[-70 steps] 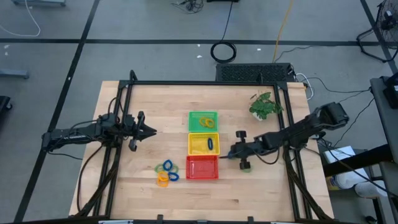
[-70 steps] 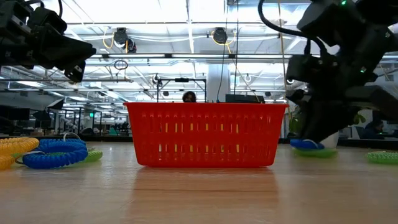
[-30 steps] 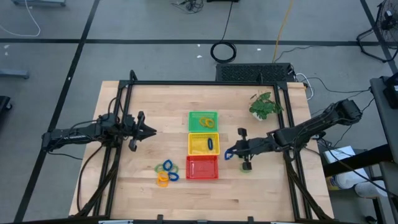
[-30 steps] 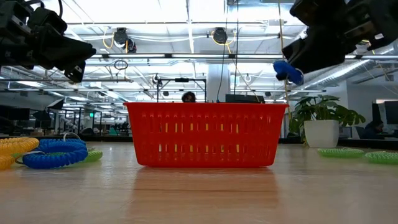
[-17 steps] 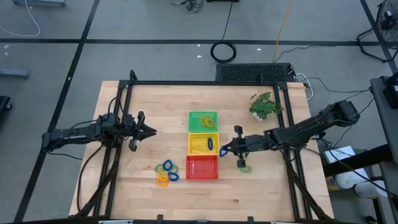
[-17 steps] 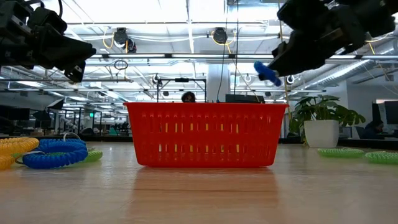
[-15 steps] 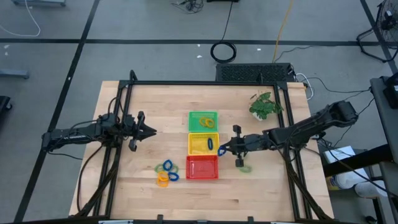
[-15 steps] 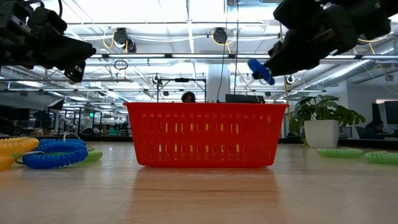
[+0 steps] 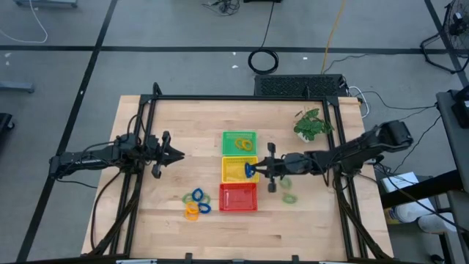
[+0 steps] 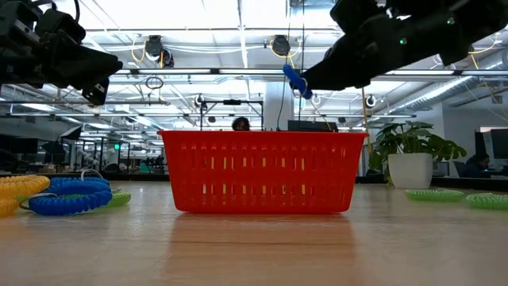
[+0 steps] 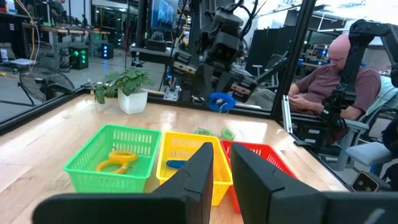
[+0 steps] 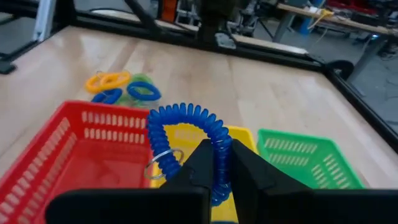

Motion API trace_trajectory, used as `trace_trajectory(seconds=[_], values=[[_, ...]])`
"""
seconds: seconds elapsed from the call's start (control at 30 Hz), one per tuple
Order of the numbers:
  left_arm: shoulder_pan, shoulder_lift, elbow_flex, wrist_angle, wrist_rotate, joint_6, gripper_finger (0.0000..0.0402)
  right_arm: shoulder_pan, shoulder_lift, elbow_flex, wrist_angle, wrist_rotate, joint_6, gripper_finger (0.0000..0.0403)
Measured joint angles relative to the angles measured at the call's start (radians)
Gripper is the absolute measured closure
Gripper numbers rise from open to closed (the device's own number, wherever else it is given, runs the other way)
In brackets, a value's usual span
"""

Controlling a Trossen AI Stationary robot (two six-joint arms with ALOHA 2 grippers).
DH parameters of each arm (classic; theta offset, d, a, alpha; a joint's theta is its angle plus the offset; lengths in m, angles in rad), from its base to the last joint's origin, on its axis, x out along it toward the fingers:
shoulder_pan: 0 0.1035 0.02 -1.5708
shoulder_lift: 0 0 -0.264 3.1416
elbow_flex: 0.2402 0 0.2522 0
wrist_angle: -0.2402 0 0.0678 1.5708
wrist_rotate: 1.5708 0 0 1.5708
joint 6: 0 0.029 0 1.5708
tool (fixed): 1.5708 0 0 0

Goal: Sort spring keychains into baskets
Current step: Put the blue spring keychain into the yellow basket

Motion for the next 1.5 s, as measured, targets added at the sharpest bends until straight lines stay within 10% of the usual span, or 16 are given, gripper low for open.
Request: trace_trajectory(seconds=[0.4,0.73,1.5], values=[[0.0,0.0,0.0,0.0,0.0,0.0,0.0341,-0.084,0.052,0.006,0.035,0.0,0.033,0.0382],[0.0,0.0,0.0,0.001,0.0,0.0,0.0341,-0.099,0.047,0.239,-0.435,-0.002,0.034,0.0382],[0.0,0.0,0.0,0.0,0.0,0.0,0.0341,-0.066,0.047,0.243,-0.443,-0.001,0.034,0.0358]])
